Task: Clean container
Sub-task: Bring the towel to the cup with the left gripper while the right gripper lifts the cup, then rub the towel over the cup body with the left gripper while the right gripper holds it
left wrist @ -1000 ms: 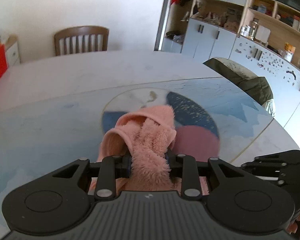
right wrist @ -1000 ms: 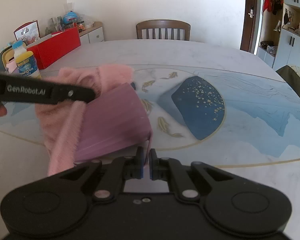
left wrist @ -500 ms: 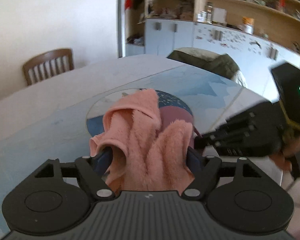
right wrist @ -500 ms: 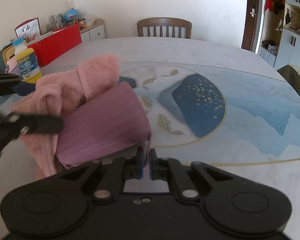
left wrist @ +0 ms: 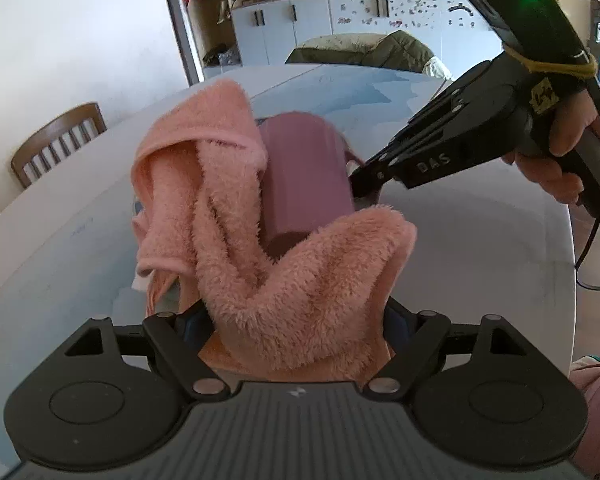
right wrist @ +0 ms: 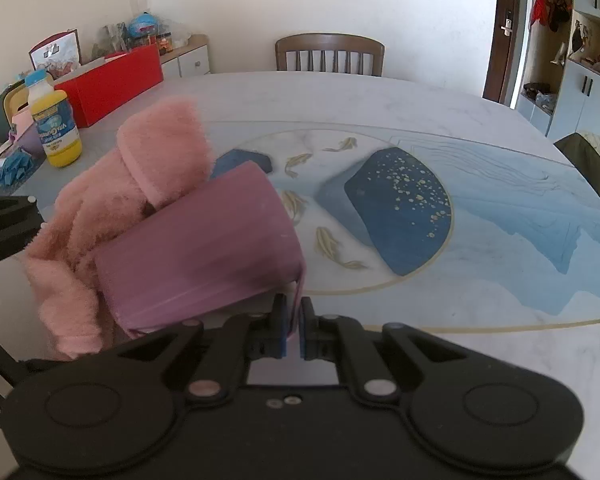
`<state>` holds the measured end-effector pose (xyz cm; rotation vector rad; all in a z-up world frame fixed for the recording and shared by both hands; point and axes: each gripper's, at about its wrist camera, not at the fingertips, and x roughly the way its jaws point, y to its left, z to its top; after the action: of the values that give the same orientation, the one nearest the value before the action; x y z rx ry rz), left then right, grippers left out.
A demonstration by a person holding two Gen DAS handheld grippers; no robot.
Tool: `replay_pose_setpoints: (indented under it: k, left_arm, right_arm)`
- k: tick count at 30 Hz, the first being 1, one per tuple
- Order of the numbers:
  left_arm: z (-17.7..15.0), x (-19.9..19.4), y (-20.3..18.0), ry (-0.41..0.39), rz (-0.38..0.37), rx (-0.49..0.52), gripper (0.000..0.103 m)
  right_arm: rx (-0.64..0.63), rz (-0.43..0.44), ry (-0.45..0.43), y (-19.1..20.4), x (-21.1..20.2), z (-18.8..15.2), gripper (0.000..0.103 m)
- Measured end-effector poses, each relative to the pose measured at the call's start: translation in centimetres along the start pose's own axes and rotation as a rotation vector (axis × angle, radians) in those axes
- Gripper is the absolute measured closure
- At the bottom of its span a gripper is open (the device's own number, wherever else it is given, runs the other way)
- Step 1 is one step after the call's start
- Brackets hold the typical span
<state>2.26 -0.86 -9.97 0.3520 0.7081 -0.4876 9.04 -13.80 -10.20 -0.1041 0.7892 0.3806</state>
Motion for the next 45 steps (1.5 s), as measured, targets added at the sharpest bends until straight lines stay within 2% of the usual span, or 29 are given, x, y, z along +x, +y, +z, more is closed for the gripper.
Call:
replay_pose_setpoints:
  k: [1,3,4,5,8,12,16,20,24,29,38,41,43,45]
  left_arm:
    - [-0.2,-0.1,0.2,0.004,-0.004,-0.011,0.027]
    - [-0.3,-0.2,0.6,0.006,-0.001,-0.030,0.047]
    - [-0.3,-0.3,0.8,0.006,0.013,-0.036,0.054]
    - [-0.2,-0.3,0.8,0.009,0.029,-0.044,0.067]
    - [0.3,-0.8,1.7,-0.005,0.030,-0.110,0.080]
    - [1.8,-3.1,3.2,-0.091,-0.008,-0.212,0.082]
    - [4.9,-5.4,3.1,-0.196,-0.061,-0.236,0.082]
    - [8.4,-3.9,1.3,-0.210,-0.123,-0.208,0.082]
    - [10.2,-1.0,-0.6,-0.185,-0.136,-0.179,0.082]
    - [9.2,1.4,0.1,-0.157,-0.138,-0.208,0.082]
    - [6.5,-0.5,1.8,-0.167,-0.096,-0.237,0.082]
    - [5.4,-0.7,3.0,-0.140,-0.065,-0.277,0.083]
    - [4.6,-0.9,4.1,-0.137,-0.097,-0.325,0.082]
    - [4.8,-1.2,4.3,-0.120,-0.070,-0.323,0.082]
  right_arm:
    - [0.001,0.001,0.005,0.0,0.1,0.0,0.098]
    - [0.000,-0.001,0.009,0.0,0.2,-0.1,0.098]
    - [-0.003,-0.003,0.008,0.0,0.2,-0.1,0.098]
    - [-0.004,-0.003,0.008,0.1,0.2,-0.1,0.098]
    - [-0.005,-0.004,0.008,0.1,0.2,-0.1,0.098]
    - [-0.002,-0.006,0.007,0.1,0.3,-0.1,0.098]
    - [-0.005,-0.009,0.008,0.1,0.3,-0.1,0.097]
    - [-0.005,-0.014,0.008,0.2,0.4,-0.1,0.097]
    - [-0.007,-0.019,0.011,0.4,0.4,-0.1,0.097]
    - [-0.013,-0.017,0.011,0.4,0.3,-0.2,0.097]
    - [-0.010,0.001,0.005,0.3,0.5,-0.2,0.097]
    - [-0.009,0.005,0.006,0.4,0.4,-0.1,0.097]
    - [-0.010,0.006,0.007,0.4,0.4,-0.1,0.097]
    - [-0.013,0.006,0.007,0.5,0.3,-0.2,0.097]
